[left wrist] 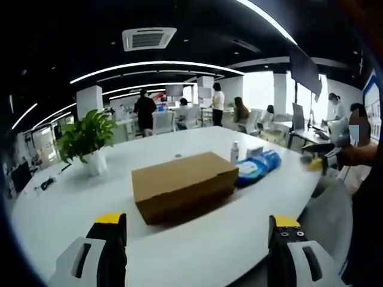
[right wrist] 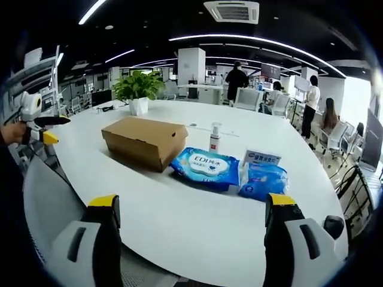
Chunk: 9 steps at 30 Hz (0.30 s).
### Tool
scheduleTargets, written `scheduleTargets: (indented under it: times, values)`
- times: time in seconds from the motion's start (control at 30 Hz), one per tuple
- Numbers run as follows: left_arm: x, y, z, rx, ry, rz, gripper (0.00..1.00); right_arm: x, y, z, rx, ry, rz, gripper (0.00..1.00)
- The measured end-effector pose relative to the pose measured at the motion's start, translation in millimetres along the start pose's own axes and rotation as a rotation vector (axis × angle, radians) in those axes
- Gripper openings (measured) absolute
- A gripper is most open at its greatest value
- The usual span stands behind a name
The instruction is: Operate the shoe box by opening the lid, removing the specified soft item, and placing it in the target area until the item is outside and the box remains undamaged.
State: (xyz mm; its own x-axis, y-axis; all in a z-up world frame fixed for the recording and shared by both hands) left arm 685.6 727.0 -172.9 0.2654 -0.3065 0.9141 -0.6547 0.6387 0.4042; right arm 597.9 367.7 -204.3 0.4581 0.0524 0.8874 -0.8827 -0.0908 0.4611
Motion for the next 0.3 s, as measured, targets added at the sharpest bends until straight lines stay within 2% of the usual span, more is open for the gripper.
scheduleTargets:
  times: [0.3]
  values:
    - [-0.7,-1.0,0.1,-0.005,-0.005,-0.001,1.0,-1.7,-1.2,-0.5,0.003,-0.004,-0.003,0.96]
Point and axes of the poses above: the point that each gripper's makers call its tool centre point, and the gripper's own axes: y roughly backward along the fingers, z roughly to its right, x roughly out of its top, the point moved 1 cm from there along y, roughly backward along the fingers, and after that the axes turned 1 degree about -y, right-handed, at the moved point
